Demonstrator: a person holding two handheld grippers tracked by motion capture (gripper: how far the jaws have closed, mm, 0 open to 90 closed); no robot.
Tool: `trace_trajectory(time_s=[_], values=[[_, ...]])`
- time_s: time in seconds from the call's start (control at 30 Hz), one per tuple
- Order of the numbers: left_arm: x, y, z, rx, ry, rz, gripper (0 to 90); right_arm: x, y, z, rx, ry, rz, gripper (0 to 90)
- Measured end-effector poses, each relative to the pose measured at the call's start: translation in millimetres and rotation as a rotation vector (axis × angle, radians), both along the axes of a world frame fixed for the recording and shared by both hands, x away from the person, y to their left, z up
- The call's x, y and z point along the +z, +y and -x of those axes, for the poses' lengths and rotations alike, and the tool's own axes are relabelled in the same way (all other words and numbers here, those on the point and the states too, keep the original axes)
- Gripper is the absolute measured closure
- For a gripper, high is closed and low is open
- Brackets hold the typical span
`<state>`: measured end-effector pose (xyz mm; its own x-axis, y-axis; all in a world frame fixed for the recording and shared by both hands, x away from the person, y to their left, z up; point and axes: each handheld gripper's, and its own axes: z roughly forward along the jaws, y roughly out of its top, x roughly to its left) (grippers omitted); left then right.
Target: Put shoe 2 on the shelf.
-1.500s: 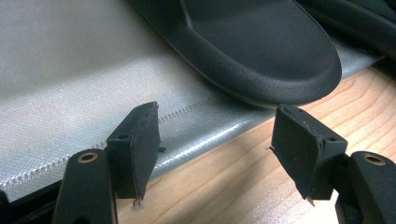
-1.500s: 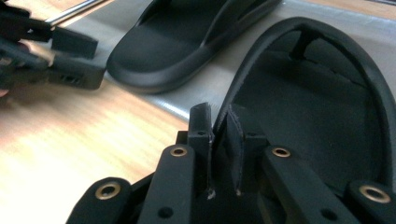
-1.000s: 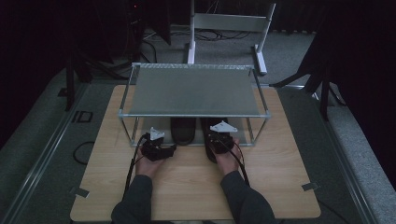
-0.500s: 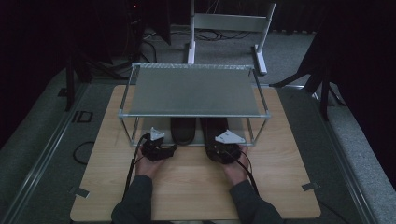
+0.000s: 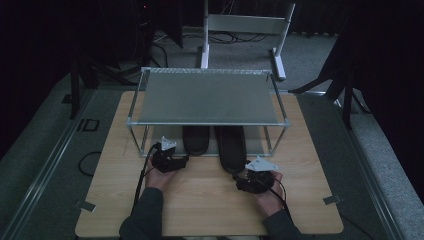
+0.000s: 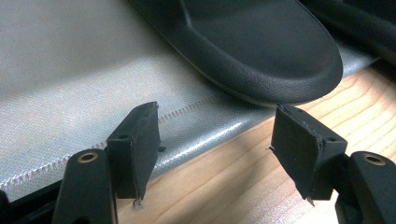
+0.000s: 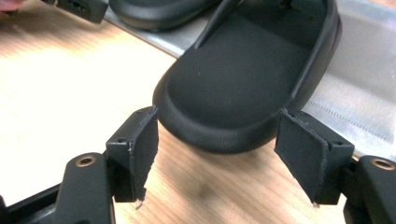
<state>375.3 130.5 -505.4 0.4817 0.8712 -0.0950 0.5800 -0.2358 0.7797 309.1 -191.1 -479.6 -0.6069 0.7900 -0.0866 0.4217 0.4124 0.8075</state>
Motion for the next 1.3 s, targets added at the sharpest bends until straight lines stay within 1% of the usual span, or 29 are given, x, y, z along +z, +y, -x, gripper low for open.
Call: trace_trajectory(time_s=[0.03,0.1,0.23,0.57,0.73,1.3], values=[[0.0,0.0,0.0,0.000,0.000,0.000,33.2,-2.1,0.9,-0.9,-0.003,0.006,0.016,31.0],[0.0,0.0,0.0,-0.001,0.000,-0.001,33.2,-4.7,1.1,-3.0,-0.004,0.013,0.023,33.0],[0.1,-0.4,0.1,0.001,0.000,-0.006,33.2,-6.4,1.4,-6.3,-0.001,0.027,0.012,34.5],[0.1,-0.8,0.2,0.001,0.000,-0.009,33.2,-6.3,4.2,-13.2,-0.008,0.025,0.011,35.9],[0.1,-0.9,0.3,0.001,0.000,-0.010,33.2,-7.1,6.3,-18.3,-0.016,0.015,0.013,36.7],[-0.1,-1.6,0.4,0.001,-0.002,-0.013,33.2,-10.8,20.3,-41.7,-0.044,-0.001,0.015,37.0]])
